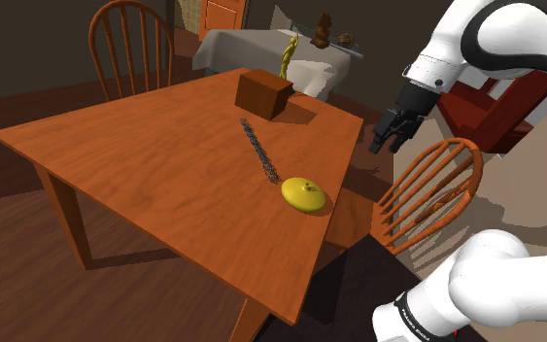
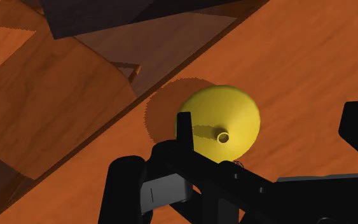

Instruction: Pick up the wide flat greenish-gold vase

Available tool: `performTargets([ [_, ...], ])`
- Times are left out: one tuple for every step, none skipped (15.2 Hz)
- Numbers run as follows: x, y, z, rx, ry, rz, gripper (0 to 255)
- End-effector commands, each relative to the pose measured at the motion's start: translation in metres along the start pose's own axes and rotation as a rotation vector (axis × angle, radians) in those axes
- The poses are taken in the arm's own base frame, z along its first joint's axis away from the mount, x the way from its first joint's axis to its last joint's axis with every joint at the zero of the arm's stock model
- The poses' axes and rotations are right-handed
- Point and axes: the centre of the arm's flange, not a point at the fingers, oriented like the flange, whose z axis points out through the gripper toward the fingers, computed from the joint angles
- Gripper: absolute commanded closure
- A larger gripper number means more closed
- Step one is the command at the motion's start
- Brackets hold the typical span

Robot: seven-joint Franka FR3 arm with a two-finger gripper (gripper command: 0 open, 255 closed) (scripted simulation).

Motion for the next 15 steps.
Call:
performTargets([
  [0.000,0.000,0.000,0.000,0.000,0.000,0],
  [0.008,-0.002,0.010,-0.007,-0.002,-0.009,0],
  [0.017,-0.004,0.021,-0.014,-0.003,-0.019,0],
  [0.025,-0.006,0.031,-0.021,-0.005,-0.028,0],
  [0.033,-0.007,0.042,-0.028,-0.007,-0.038,0],
  [0.042,-0.009,0.052,-0.035,-0.008,-0.047,0],
  [0.050,-0.011,0.063,-0.042,-0.010,-0.057,0],
  [0.058,-0.013,0.073,-0.049,-0.012,-0.066,0],
  [0.066,-0.015,0.084,-0.056,-0.014,-0.076,0],
  [0.075,-0.017,0.094,-0.063,-0.015,-0.085,0],
  [0.083,-0.019,0.105,-0.070,-0.017,-0.095,0],
  [0.091,-0.021,0.115,-0.076,-0.019,-0.104,0],
  [0.099,-0.022,0.126,-0.083,-0.020,-0.113,0],
  [0.107,-0.024,0.137,-0.090,-0.022,-0.123,0],
  [0.115,-0.026,0.147,-0.097,-0.024,-0.132,0],
])
